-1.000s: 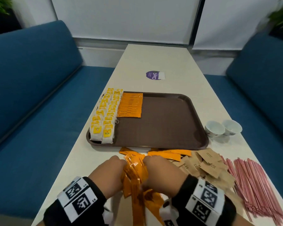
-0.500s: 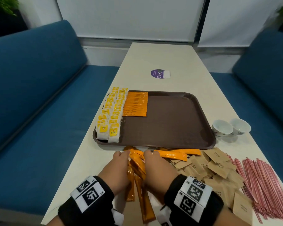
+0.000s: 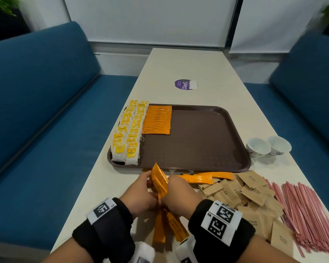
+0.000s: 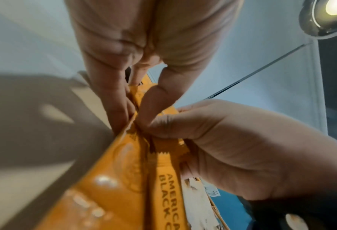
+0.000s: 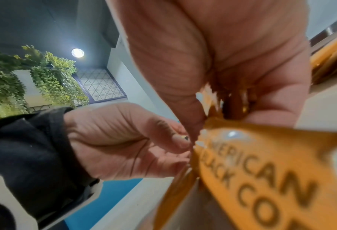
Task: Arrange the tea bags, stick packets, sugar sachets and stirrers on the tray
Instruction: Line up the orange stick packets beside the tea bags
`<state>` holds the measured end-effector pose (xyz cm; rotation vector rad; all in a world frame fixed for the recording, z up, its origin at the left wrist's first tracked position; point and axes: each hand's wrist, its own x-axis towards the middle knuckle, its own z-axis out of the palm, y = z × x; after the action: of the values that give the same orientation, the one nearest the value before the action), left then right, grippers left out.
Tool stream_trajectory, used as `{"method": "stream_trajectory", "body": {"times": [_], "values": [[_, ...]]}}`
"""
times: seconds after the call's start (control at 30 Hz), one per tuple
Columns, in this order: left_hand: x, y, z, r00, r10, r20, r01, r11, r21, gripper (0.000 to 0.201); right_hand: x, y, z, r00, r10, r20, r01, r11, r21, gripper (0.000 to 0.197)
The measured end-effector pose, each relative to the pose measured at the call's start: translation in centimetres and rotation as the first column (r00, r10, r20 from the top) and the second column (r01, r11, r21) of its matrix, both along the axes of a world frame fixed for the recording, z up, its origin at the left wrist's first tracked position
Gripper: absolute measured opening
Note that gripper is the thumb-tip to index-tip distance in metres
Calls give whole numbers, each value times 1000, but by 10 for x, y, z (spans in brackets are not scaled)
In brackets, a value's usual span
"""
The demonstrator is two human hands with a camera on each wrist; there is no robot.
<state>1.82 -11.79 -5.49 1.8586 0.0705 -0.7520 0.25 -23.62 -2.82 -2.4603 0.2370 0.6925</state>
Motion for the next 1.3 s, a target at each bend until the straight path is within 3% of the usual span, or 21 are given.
{"method": "stream_trajectory", "body": {"times": [0.17,0.37,0.53,0.77,1.03,1.3], "values": [[-3,1,-2,999,33,-4,-33,998,-62,90,1,-1,4,998,-9,-63,10,1000,22,53],[-5,5,-5,998,55,-16,-57,993,-102,93,3,-3,9,994,53,-91,-54,999,-6,48],[-7,7,-7,999,52,-7,-53,994,-98,93,-3,-5,15,995,99,8,-99,994,38,37],[-9,10,-6,995,78,-57,-88,978,-189,85,9,1,9,983,103,-155,-123,984,-129,65],[-14,17,-2,992,117,-46,-123,983,-134,68,8,2,5,987,100,-124,-116,984,-135,46],[-11,28,1,988,135,-74,-142,985,-99,58,11,3,3,974,200,-110,-215,966,-144,44]]}}
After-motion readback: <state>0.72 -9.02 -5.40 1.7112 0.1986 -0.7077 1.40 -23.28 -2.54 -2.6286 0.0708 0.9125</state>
